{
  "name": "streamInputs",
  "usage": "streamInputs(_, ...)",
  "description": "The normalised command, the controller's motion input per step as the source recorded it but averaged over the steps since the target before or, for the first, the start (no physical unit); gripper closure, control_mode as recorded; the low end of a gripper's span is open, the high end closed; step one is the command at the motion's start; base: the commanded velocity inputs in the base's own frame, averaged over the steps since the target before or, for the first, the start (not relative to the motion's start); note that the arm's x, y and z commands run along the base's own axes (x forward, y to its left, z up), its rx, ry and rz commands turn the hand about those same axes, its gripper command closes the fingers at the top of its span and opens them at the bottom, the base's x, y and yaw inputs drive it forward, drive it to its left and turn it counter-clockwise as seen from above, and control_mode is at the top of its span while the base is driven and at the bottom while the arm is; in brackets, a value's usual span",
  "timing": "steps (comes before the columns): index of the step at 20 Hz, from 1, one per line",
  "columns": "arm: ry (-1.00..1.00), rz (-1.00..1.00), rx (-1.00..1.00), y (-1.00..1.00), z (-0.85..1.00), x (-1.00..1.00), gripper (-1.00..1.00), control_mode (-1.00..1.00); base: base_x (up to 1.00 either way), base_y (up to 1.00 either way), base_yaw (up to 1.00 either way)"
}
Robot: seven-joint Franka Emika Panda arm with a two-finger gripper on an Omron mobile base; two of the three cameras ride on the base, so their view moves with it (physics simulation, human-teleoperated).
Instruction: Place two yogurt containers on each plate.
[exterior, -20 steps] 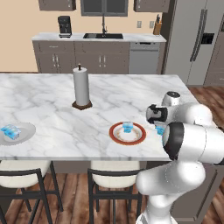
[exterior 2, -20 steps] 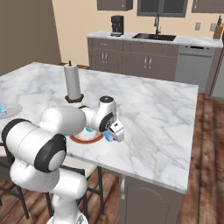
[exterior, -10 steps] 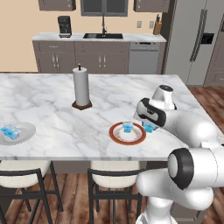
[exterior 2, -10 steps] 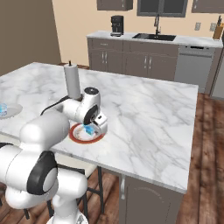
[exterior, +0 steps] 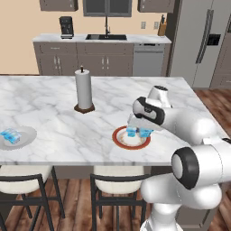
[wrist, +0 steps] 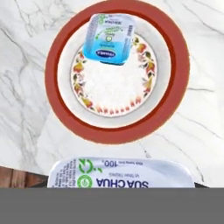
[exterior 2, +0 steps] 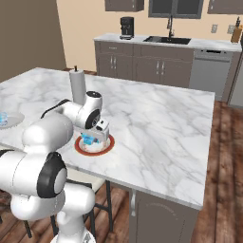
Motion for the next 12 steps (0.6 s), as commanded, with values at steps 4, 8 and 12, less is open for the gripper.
streamInputs(4,0.01,0.23,-0.01,0.51,-0.23,0.27,1.0,-1.0,0.0,0.0,0.0)
streamInputs(8,0.05,0.01,-0.07,0.58,-0.47,0.36,1.0,-1.0,0.0,0.0,0.0)
streamInputs(12,0.02,-0.02,-0.09,0.25,-0.45,0.41,1.0,-1.0,0.0,0.0,0.0)
